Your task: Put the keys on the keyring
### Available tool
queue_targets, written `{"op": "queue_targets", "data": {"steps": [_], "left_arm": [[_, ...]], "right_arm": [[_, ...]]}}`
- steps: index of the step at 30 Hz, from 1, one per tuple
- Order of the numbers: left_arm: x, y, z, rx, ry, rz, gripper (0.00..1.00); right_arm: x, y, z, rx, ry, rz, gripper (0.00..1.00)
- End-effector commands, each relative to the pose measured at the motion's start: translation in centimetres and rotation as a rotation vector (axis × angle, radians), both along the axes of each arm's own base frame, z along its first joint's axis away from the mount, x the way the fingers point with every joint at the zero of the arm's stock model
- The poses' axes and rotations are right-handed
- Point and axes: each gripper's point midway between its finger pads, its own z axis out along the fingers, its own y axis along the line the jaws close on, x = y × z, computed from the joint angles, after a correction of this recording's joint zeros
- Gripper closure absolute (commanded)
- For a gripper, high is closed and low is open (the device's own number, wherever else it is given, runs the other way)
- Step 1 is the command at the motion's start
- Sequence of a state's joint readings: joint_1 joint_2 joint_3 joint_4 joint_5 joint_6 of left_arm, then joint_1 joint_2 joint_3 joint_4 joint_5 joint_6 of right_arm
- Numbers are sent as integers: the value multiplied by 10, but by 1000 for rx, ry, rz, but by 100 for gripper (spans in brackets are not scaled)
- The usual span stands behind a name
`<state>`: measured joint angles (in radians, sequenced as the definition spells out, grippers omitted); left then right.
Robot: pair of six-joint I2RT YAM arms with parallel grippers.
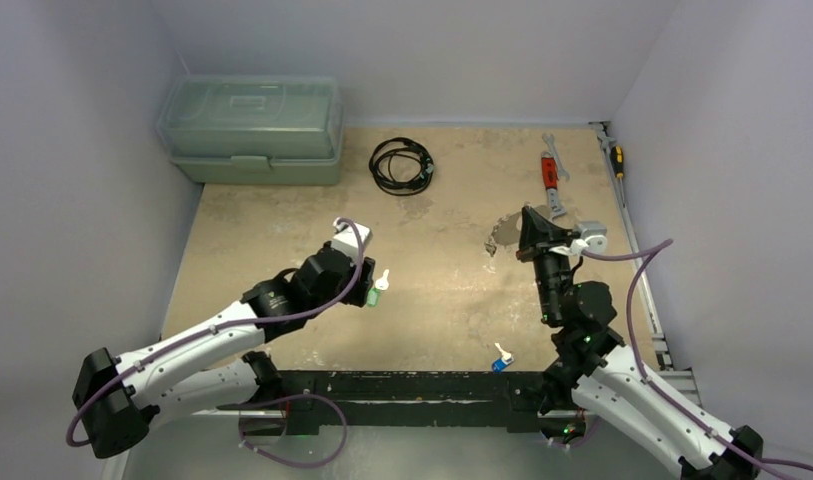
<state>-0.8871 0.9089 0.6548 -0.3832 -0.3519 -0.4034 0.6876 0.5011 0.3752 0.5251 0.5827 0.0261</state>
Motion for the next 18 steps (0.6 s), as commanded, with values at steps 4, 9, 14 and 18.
{"op": "queue_targets", "data": {"steps": [4, 9, 14, 18], "left_arm": [[3, -38, 9, 127, -128, -344, 47], [2, -50, 12, 321, -207, -631, 48], [10, -32, -27, 553, -217, -729, 48], [7, -40, -28, 540, -281, -811, 48]], "right_arm": [[-1, 16, 21, 7, -50, 79, 100], [0, 16, 19, 2, -40, 80, 100], [-1, 15, 18, 2, -38, 78, 100], [-1, 16, 17, 10, -38, 79, 100]]}}
